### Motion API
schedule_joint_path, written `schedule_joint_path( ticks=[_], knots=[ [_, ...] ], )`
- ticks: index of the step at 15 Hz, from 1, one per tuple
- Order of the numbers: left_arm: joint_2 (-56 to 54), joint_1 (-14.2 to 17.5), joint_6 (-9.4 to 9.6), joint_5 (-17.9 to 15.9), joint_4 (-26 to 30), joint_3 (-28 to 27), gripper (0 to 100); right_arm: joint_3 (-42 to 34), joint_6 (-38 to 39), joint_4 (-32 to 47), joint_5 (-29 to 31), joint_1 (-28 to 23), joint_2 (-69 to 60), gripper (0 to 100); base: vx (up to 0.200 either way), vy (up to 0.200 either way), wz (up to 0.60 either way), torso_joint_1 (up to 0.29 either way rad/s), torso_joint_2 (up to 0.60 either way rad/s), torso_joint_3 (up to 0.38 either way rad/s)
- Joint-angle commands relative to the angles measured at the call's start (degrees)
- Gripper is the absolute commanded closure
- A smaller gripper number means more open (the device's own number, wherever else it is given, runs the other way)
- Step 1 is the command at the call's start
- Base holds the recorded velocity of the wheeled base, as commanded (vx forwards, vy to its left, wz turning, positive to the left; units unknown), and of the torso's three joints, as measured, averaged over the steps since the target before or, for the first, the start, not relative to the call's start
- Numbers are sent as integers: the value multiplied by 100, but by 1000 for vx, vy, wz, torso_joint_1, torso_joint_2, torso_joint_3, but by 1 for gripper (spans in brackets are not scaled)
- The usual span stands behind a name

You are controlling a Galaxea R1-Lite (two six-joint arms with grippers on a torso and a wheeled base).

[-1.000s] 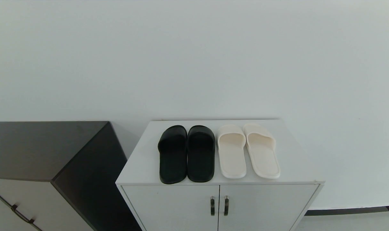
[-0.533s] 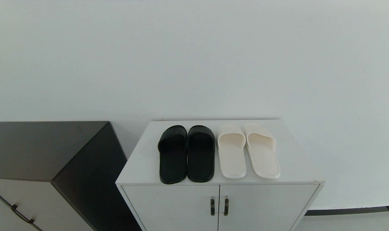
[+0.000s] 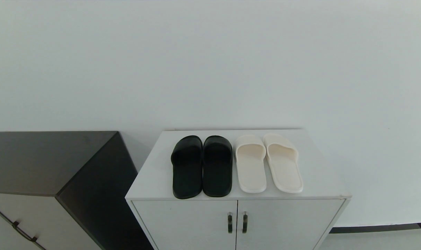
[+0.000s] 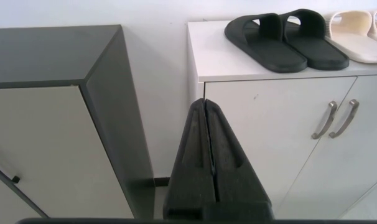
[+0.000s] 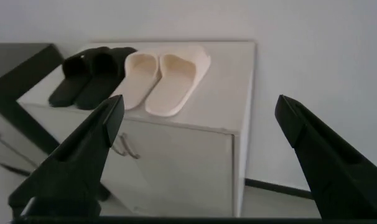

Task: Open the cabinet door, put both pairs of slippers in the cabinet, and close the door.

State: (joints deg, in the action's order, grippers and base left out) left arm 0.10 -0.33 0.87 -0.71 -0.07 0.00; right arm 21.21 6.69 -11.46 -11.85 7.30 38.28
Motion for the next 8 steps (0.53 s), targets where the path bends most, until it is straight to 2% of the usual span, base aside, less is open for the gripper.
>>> schedule_joint_path(
  ticks=[1,3,6,8],
  knots=[
    [8,-2,-7,0,-1,0,100,489,702,-920,684,1625,2140,0,0,0,0,0,0,0],
    [8,7,-7,-8,-1,0,100,1017,939,-920,1229,2267,2685,0,0,0,0,0,0,0],
    [8,7,1,-8,-1,0,100,1816,1115,-920,1994,2759,3748,0,0,0,0,0,0,0],
    [8,-2,-7,-8,-1,0,100,2370,1124,-946,2723,3032,4513,0,0,0,0,0,0,0]
  ],
)
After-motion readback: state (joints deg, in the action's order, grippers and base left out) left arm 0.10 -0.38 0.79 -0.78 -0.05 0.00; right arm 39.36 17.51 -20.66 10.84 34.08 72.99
